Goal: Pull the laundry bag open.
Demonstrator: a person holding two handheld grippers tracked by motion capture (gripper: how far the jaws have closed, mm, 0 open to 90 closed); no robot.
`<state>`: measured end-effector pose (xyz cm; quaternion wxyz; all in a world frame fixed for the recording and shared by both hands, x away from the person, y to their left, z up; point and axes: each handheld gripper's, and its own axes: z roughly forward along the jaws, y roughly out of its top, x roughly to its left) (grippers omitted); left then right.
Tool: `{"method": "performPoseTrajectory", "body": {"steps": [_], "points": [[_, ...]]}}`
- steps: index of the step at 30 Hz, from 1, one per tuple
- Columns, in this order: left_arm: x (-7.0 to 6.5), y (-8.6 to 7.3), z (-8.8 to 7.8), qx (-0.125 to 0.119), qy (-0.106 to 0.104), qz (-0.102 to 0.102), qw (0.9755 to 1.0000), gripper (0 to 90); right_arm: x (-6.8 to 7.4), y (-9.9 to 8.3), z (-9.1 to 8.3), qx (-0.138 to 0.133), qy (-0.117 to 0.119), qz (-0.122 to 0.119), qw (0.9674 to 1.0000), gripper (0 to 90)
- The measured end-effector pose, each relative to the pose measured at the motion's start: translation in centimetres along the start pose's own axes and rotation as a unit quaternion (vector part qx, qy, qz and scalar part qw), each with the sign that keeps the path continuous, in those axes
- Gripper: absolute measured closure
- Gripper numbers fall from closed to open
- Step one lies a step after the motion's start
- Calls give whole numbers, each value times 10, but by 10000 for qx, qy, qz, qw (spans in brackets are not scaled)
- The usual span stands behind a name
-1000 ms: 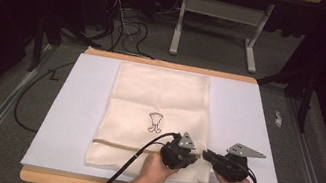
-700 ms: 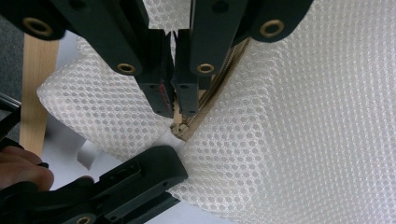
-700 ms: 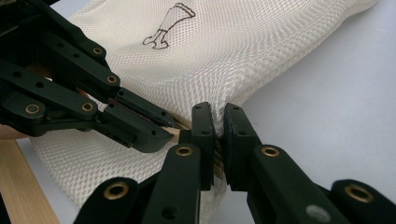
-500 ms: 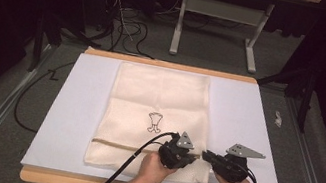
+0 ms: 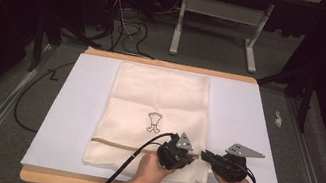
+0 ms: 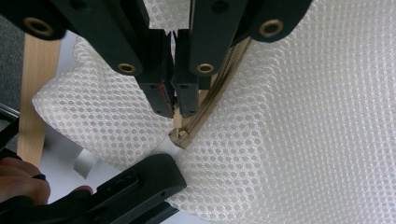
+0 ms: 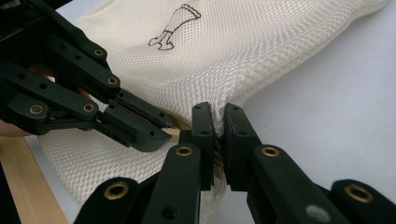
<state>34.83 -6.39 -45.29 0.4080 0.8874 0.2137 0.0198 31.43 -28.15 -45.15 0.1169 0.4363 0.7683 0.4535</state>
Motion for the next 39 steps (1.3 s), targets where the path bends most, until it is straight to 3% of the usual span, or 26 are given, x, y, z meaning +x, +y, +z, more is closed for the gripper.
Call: {"method": "performPoseTrajectory", "body": {"steps": [7,12,15,20,39], "points": [[0,1,1,33,5,-74,10000,872,0,-2,0,-2,-21,10,10000,857],[-2,-2,3,160,103,18,9998,873,1,0,1,46,-41,-19,10000,857],[2,-3,1,89,29,-155,9998,873,-1,-1,0,9,-25,31,10000,857],[1,-2,-4,65,82,-60,9999,872,0,0,0,-44,-15,8,10000,857],[4,-6,-8,94,102,-99,9999,872,3,1,3,-10,-14,-8,10000,857]]}}
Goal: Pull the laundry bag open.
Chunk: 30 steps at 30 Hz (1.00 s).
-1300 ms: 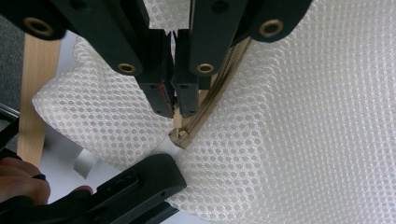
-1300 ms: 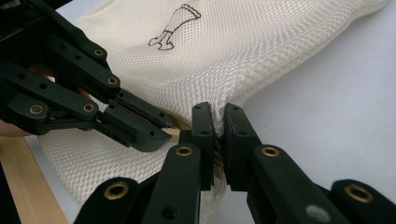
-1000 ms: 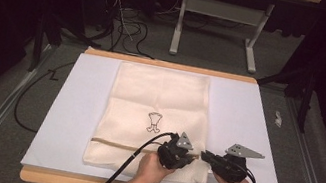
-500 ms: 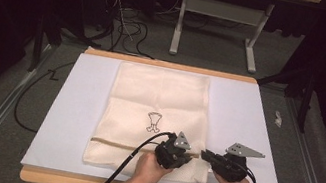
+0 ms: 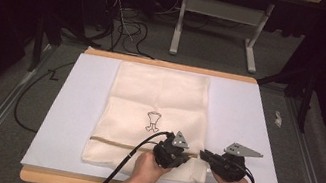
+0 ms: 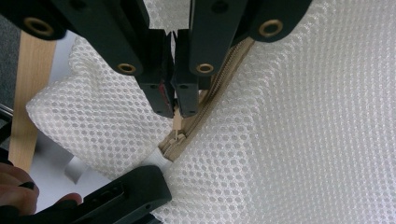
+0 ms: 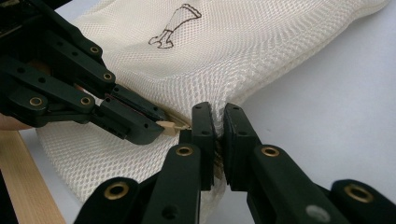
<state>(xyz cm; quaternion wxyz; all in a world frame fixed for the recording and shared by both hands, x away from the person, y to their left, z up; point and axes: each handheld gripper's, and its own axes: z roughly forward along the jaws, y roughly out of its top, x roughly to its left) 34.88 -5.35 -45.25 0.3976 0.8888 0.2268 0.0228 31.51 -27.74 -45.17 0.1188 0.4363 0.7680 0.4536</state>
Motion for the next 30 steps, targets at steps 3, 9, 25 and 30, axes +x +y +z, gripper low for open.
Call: {"method": "performPoseTrajectory", "body": {"steps": [3,9,25,30], "points": [[-1,0,-1,-16,22,13,10000,872,0,0,0,-14,9,18,10000,857],[0,-2,-4,-34,21,11,10000,872,-1,2,0,-35,34,-30,10000,857],[2,-4,-9,-25,24,-32,10000,875,2,2,2,-37,80,-1,10000,858],[4,-5,-13,-64,-30,-69,10000,876,5,2,1,-55,118,-92,9999,859]]}}
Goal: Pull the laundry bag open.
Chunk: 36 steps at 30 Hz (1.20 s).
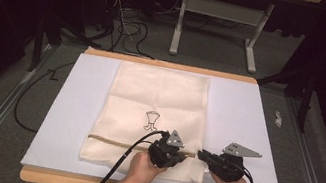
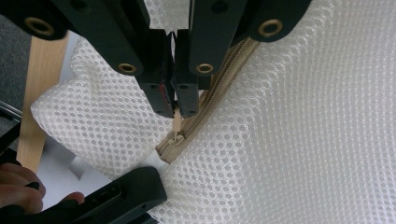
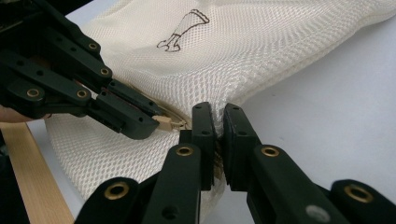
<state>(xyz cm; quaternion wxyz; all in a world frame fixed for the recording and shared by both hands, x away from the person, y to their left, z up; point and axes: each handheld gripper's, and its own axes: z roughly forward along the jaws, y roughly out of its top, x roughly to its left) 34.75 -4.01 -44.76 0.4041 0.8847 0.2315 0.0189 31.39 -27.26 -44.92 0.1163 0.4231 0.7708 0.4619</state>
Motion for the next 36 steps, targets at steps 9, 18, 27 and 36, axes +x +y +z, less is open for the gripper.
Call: {"method": "performPoseTrajectory", "body": {"steps": [9,18,27,36], "points": [[-3,1,1,111,104,98,9998,877,-1,0,1,-25,10,45,10000,860],[-4,0,-1,101,91,182,9997,878,-2,1,0,-27,45,19,10000,861],[0,-3,-9,92,185,105,9997,878,-1,2,-2,-6,-51,-64,10000,864],[5,-4,-19,21,85,-107,9999,878,0,2,-2,-83,60,-50,9999,864]]}}
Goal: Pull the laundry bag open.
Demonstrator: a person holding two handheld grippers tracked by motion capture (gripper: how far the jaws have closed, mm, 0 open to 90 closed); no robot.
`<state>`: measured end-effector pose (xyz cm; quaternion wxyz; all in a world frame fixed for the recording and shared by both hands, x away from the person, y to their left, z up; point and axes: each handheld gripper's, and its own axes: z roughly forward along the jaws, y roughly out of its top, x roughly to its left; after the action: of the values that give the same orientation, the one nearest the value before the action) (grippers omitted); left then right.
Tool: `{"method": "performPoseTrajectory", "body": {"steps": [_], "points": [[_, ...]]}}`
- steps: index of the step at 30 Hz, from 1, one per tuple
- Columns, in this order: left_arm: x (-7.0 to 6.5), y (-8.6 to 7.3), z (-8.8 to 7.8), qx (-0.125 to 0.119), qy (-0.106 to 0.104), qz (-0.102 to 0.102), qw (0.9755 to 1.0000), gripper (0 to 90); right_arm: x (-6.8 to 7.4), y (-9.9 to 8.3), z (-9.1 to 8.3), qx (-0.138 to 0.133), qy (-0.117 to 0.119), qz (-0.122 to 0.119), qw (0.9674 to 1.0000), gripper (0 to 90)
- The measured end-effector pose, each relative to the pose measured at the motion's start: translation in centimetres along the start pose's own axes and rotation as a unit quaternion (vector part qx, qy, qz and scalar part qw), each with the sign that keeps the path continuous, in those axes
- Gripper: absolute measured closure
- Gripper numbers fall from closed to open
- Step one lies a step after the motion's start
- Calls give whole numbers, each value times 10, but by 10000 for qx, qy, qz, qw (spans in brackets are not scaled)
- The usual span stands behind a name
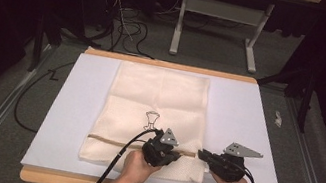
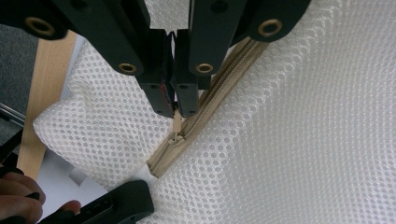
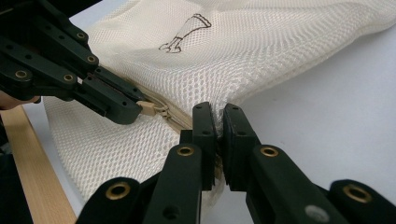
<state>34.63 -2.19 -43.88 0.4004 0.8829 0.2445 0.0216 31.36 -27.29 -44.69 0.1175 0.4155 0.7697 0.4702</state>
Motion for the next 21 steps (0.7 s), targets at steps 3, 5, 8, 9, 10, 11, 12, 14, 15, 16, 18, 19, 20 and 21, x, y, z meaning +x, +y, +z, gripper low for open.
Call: {"method": "performPoseTrajectory", "body": {"steps": [3,5,8,9,10,11,12,14,15,16,18,19,20,21], "points": [[3,-1,-2,24,158,-96,9998,879,1,2,0,10,12,-46,10000,866],[10,-6,-6,-79,31,-290,9995,879,0,0,-4,34,-200,-97,9997,866],[8,-9,-13,-29,225,-43,9997,878,-6,-3,-9,2,-207,21,9998,866],[8,-9,-13,-29,225,-43,9997,878,-6,-3,-9,2,-207,21,9998,866],[8,-9,-14,-30,226,-30,9997,878,-6,-3,-9,6,-226,29,9997,866],[9,-9,-15,-56,219,-48,9997,878,-5,-2,-8,1,-246,1,9997,866],[11,-10,-17,-72,187,-98,9998,878,-5,-2,-7,-23,-221,16,9998,866],[14,-13,-20,-76,250,-144,9996,877,-5,-2,-7,-21,-223,20,9997,866],[16,-14,-23,-89,272,-162,9995,878,-6,-2,-7,-16,-254,18,9997,866],[18,-15,-26,-109,282,-198,9993,877,-8,-3,-8,-24,-277,42,9996,866],[21,-19,-32,-143,282,-227,9992,877,-11,-4,-10,-19,-299,85,9995,866],[21,-19,-34,-135,279,-231,9993,877,-12,-4,-11,-22,-310,108,9995,866],[22,-20,-35,-118,291,-212,9993,876,-12,-4,-11,-23,-304,103,9995,865],[21,-20,-36,-112,333,-177,9992,876,-10,-4,-10,-28,-305,68,9995,865]]}}
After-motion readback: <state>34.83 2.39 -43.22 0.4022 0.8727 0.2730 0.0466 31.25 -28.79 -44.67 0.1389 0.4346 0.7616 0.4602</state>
